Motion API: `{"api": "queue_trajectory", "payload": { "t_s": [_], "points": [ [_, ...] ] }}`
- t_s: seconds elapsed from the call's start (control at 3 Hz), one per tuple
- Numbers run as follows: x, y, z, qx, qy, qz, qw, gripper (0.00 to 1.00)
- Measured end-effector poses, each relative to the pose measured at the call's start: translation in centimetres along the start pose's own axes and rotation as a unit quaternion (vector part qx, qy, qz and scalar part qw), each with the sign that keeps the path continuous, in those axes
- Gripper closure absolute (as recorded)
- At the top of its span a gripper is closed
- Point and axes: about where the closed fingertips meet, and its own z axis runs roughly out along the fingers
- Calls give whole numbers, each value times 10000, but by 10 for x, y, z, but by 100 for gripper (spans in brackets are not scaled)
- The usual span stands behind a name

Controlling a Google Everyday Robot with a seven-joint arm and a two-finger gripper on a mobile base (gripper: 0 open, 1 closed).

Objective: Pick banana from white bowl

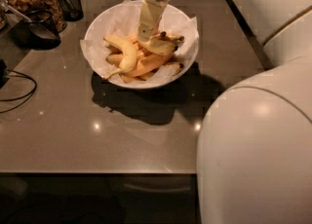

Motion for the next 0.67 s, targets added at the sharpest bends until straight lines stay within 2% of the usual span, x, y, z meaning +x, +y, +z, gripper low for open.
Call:
{"api": "queue_trajectory", "payload": {
  "t_s": [0.67],
  "points": [
    [-6, 2, 12, -24, 159, -151, 9998, 43]
  ]
}}
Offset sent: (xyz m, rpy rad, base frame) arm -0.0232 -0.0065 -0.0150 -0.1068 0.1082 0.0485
